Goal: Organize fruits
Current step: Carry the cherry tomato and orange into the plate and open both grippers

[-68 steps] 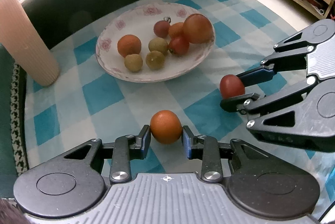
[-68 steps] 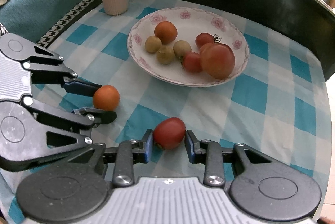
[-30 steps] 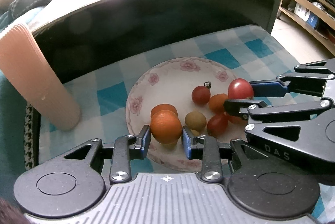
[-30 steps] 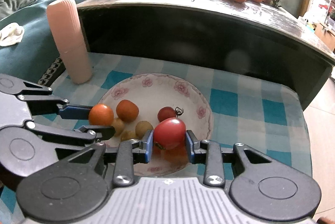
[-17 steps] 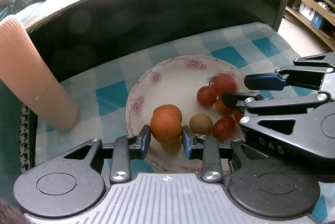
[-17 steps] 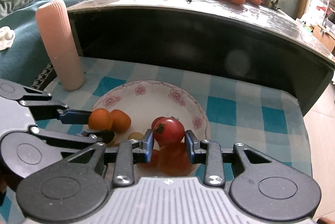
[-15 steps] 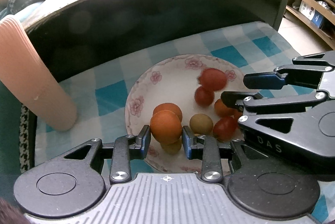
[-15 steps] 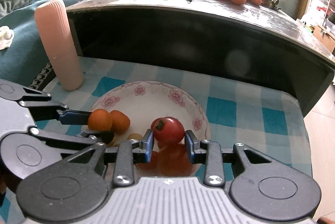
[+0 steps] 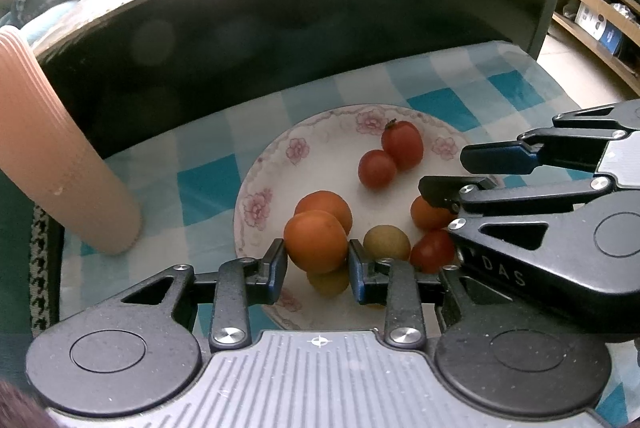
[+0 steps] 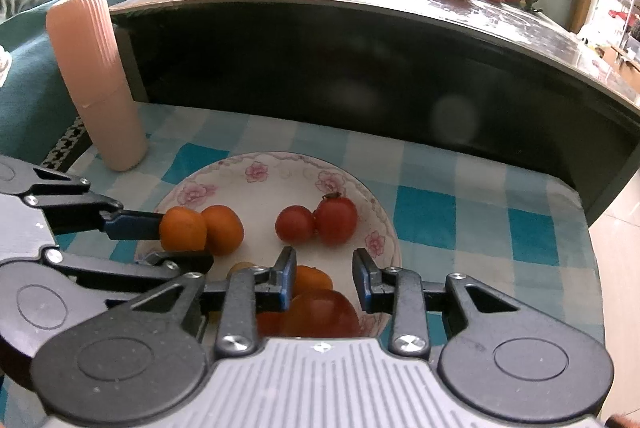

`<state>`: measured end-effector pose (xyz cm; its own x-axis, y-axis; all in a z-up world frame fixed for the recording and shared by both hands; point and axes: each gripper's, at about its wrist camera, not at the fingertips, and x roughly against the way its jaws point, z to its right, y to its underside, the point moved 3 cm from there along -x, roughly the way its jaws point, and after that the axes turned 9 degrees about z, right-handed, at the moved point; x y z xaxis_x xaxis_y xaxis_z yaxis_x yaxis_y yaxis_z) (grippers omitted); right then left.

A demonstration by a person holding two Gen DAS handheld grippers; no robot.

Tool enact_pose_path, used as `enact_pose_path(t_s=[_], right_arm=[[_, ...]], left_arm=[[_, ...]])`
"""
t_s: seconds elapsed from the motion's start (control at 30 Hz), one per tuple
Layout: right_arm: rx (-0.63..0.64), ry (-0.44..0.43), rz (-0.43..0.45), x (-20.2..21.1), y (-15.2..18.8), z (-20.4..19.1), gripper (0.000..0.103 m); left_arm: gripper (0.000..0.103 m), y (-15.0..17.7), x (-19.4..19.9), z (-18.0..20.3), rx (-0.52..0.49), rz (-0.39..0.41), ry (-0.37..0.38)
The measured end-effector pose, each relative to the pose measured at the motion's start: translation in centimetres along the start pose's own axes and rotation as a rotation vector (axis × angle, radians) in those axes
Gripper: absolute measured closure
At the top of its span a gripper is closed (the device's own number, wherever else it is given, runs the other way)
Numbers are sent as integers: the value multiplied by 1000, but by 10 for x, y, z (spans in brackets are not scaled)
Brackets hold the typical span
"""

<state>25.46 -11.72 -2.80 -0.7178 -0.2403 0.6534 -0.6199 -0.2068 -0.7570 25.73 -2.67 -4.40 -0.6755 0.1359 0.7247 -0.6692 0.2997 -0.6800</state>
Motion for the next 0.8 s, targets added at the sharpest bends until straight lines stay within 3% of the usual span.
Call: enact_pose_path(t_s=[0.8], right_arm=[[-56,-13,1,2,-2,5,52]], left_arm=[[31,-3,5,-1,1,20,-27]])
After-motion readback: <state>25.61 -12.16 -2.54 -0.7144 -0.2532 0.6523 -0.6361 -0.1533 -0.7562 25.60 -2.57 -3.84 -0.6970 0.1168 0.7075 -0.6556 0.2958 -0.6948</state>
